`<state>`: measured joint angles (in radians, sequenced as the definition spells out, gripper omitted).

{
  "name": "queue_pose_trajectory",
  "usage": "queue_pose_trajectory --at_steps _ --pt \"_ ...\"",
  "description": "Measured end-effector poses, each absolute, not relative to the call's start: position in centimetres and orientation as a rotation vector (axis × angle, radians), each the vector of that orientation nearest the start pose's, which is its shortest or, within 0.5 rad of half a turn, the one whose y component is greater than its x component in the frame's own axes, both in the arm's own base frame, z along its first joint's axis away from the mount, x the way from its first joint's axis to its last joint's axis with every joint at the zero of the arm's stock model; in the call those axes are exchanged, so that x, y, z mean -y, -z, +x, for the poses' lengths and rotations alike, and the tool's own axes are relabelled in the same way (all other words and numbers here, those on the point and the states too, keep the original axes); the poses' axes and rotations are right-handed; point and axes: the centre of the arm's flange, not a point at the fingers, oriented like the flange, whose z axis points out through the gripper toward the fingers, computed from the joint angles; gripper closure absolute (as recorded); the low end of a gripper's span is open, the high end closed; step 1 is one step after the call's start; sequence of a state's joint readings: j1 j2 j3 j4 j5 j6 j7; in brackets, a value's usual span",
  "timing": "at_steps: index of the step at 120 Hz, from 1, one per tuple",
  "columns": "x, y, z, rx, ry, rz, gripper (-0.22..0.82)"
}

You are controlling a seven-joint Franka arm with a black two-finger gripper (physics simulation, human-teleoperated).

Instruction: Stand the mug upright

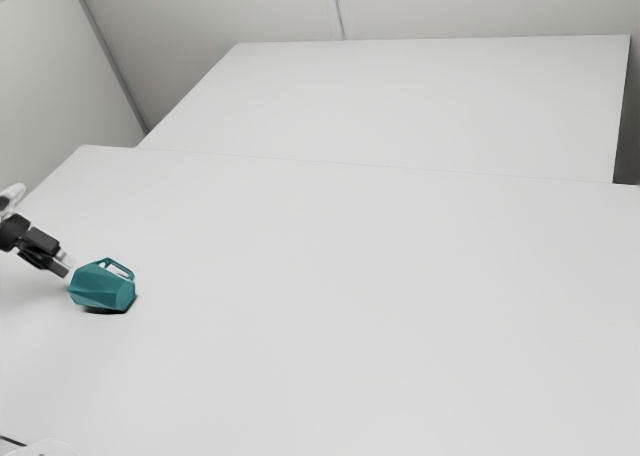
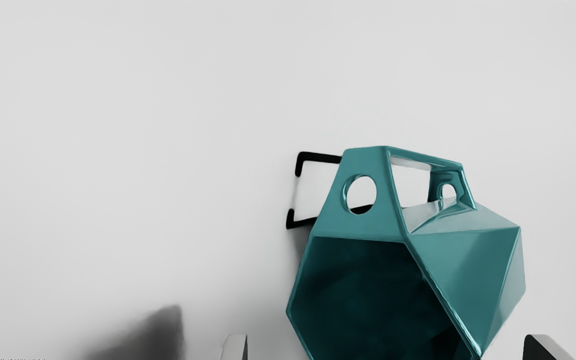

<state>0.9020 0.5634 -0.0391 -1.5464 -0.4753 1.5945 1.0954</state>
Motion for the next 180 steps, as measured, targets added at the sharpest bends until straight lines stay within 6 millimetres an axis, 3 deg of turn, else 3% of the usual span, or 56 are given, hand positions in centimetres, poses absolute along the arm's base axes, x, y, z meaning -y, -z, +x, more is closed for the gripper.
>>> queue_pose_trajectory --at_steps 24,51,99,129,153,180 --pt "-44.1 -30.2 43.7 0.112 -0.179 2.401 0.0" --pt "-43.1 -29.2 44.1 0.115 -0.21 2.373 0.01" --pt "-42.4 -28.9 44.4 0.118 -0.243 2.336 0.42" --pt "-41.8 -29.7 44.2 0.15 -0.219 2.282 0.52" --pt "-41.2 -30.0 44.1 0.167 -0.205 2.241 0.66" --pt "-40.2 -31.5 44.5 0.198 -0.221 2.233 0.75"
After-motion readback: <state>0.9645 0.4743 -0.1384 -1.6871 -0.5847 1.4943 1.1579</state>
